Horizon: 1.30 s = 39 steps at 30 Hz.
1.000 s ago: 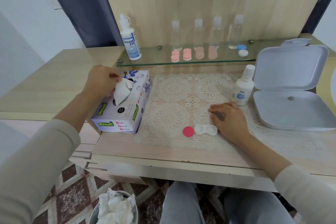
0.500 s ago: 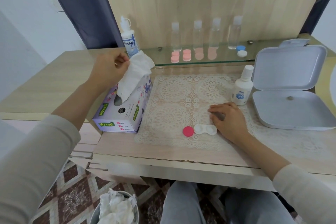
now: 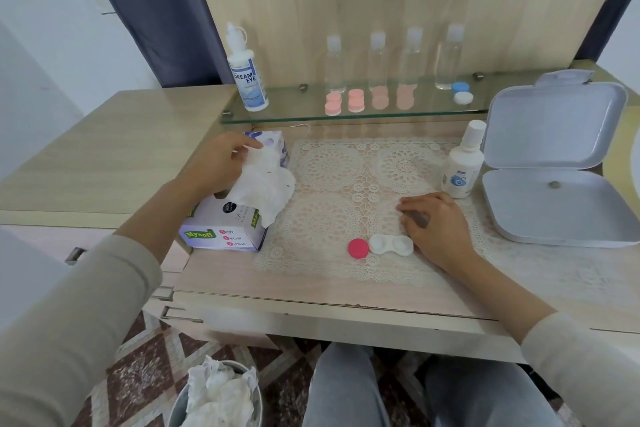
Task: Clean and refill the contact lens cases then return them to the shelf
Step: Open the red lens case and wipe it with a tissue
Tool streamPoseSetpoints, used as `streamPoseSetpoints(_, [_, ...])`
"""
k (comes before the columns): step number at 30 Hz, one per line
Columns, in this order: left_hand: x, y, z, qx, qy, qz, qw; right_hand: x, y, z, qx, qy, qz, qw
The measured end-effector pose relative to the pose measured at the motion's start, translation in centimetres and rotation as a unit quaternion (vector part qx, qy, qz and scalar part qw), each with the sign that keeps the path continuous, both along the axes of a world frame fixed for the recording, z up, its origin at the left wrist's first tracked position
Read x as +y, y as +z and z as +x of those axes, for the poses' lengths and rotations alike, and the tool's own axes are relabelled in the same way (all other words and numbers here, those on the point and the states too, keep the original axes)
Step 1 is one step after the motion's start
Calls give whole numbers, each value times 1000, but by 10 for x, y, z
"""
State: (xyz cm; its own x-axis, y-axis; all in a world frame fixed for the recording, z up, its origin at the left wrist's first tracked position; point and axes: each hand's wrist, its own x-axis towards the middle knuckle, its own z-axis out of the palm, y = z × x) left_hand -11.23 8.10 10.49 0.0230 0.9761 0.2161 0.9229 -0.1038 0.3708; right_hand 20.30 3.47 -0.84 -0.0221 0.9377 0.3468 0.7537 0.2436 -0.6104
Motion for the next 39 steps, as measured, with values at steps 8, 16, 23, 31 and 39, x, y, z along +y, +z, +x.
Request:
streamPoseSetpoints(8, [-8,-3,15,124,58,-17,990,0,1,-1,0,-3,-3,1000])
streamPoseSetpoints(16, [-13,-7,19,77,97,-34,992,-1,2,-1,3,-3,-3,1000])
streamPoseSetpoints(23, [-30,19,42,-68,-10,60,996,-9,15,-1,124,-66,7,990])
streamPoseSetpoints(31, [-38,14,86,-153,-168,-5,974,-18,66,9,166,-15,16,986])
streamPoseSetpoints(39, [-63,1,132,-258,-195,-22,946,-34,92,1,72,121,-70,987])
